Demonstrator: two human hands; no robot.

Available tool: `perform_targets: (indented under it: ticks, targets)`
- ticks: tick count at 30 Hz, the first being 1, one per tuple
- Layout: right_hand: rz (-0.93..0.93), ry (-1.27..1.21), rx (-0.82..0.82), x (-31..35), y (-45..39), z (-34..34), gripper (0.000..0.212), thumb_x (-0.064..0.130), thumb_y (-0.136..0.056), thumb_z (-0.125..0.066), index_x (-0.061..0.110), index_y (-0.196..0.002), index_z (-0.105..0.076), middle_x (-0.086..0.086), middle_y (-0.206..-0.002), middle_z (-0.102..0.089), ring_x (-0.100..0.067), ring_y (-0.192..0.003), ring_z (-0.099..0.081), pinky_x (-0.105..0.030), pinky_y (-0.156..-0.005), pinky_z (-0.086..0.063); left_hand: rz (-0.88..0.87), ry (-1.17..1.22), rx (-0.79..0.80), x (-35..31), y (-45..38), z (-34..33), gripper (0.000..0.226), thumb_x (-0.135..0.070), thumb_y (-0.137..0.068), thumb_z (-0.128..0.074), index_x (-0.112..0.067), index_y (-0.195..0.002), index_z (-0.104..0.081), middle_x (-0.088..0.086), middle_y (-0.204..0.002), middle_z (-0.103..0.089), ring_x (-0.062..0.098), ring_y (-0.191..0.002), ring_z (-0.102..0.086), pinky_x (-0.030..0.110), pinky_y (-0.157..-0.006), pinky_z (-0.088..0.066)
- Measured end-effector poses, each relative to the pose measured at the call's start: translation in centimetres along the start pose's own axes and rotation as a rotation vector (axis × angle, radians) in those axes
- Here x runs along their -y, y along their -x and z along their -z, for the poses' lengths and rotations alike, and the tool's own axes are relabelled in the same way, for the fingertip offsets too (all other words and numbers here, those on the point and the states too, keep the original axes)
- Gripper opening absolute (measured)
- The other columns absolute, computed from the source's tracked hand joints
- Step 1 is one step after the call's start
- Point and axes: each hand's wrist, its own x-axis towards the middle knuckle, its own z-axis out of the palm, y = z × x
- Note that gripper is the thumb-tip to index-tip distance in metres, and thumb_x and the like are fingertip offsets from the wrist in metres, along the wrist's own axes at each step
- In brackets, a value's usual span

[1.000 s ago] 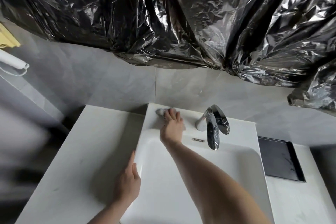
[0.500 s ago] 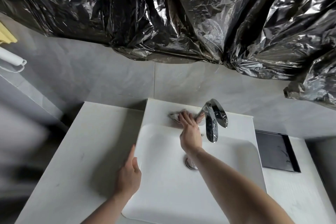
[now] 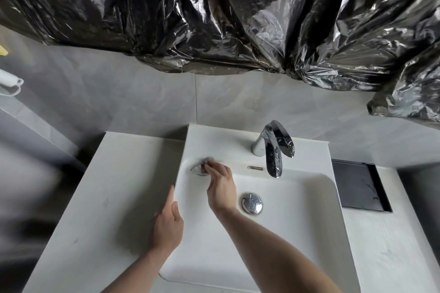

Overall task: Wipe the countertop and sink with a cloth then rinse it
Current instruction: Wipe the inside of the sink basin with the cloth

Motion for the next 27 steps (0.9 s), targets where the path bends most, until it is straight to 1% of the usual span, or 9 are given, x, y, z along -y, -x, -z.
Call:
perform_targets:
  ticks: [5,8,10,11,13,16,20,23,27]
  targets:
    - [-0.126,0.118,0.039,-5.3,0.5,1.6,0.051,-0.01,-0.087,-0.05,0.013,-0.127,-0.072,0.0,-0.127,-0.067,-0.025,-0.117,-0.053,-0.033,-0.103,-0.049,0.024,0.005,0.003,-0.1,0.0,0.0,0.052,-0.018,-0.108,-0.037,-0.022,-0.159,-0.035,0.009,-0.152,-0.053,0.039,-0.134,-0.051,0.044,-0.11,-0.039]
    - [-0.21,0.168,0.022,-9.2,1.2,4.2,0.055,-0.01,-0.077,-0.056,0.012,-0.124,-0.074,-0.001,-0.124,-0.069,-0.029,-0.113,-0.054,-0.031,-0.1,-0.049,0.045,-0.007,0.022,0.2,-0.2,-0.3,0.052,-0.022,-0.108,-0.035,-0.026,-0.16,-0.032,0.005,-0.155,-0.05,0.041,-0.134,-0.049,0.045,-0.111,-0.039]
    - [-0.3,0.176,-0.03,-11.7,1.7,6.6,0.048,-0.003,-0.075,-0.066,0.014,-0.119,-0.076,-0.003,-0.117,-0.072,-0.031,-0.109,-0.056,-0.03,-0.093,-0.048,0.06,-0.006,0.028,0.4,-0.4,-0.4,0.052,-0.023,-0.108,-0.034,-0.029,-0.16,-0.031,0.005,-0.155,-0.05,0.043,-0.133,-0.049,0.047,-0.111,-0.038]
    - [-0.344,0.184,-0.059,-12.9,2.0,7.9,0.044,0.001,-0.078,-0.065,0.015,-0.118,-0.077,-0.003,-0.115,-0.072,-0.031,-0.107,-0.055,-0.028,-0.089,-0.046,0.06,-0.003,0.029,0.4,-0.4,-0.5,0.052,-0.023,-0.108,-0.034,-0.029,-0.16,-0.031,0.005,-0.155,-0.049,0.043,-0.133,-0.049,0.048,-0.112,-0.038]
    - [-0.4,0.214,-0.117,-15.6,2.4,10.3,0.048,-0.006,-0.08,-0.058,0.018,-0.117,-0.077,-0.002,-0.114,-0.072,-0.03,-0.102,-0.054,-0.026,-0.088,-0.041,0.051,-0.005,0.029,0.3,-0.4,-0.5,0.053,-0.022,-0.108,-0.034,-0.029,-0.16,-0.031,0.006,-0.156,-0.049,0.043,-0.134,-0.048,0.047,-0.112,-0.038]
    - [-0.561,0.23,-0.197,-18.4,2.5,13.3,0.053,-0.012,-0.08,-0.053,0.018,-0.117,-0.076,-0.006,-0.113,-0.071,-0.033,-0.099,-0.056,-0.032,-0.091,-0.046,0.063,-0.017,0.036,0.1,-0.2,-0.3,0.053,-0.023,-0.109,-0.033,-0.029,-0.161,-0.028,0.008,-0.155,-0.05,0.043,-0.134,-0.046,0.048,-0.111,-0.037]
    - [-0.786,-0.067,-0.334,-16.8,1.7,13.9,0.048,-0.006,-0.083,-0.05,0.014,-0.117,-0.077,-0.013,-0.113,-0.073,-0.038,-0.107,-0.065,-0.038,-0.101,-0.05,0.054,-0.019,0.026,-0.1,-0.1,-0.3,0.053,-0.022,-0.108,-0.034,-0.028,-0.161,-0.029,0.009,-0.155,-0.05,0.045,-0.133,-0.048,0.049,-0.11,-0.038]
    - [-0.943,-0.302,-0.4,-13.3,0.8,12.2,0.038,0.004,-0.092,-0.052,0.016,-0.12,-0.075,-0.01,-0.113,-0.075,-0.032,-0.107,-0.069,-0.041,-0.099,-0.055,0.04,-0.004,0.024,0.2,-0.2,-0.4,0.053,-0.021,-0.108,-0.033,-0.027,-0.161,-0.029,0.008,-0.157,-0.048,0.044,-0.136,-0.046,0.049,-0.112,-0.037]
    - [-1.03,-0.513,-0.452,-9.5,-1.2,7.3,0.01,0.017,-0.09,-0.052,0.019,-0.089,-0.061,-0.011,-0.096,-0.074,-0.031,-0.089,-0.072,-0.047,-0.09,-0.059,0.021,-0.002,0.019,0.5,-0.3,-0.5,0.053,-0.02,-0.108,-0.033,-0.025,-0.161,-0.03,0.009,-0.155,-0.05,0.043,-0.136,-0.048,0.048,-0.112,-0.038]
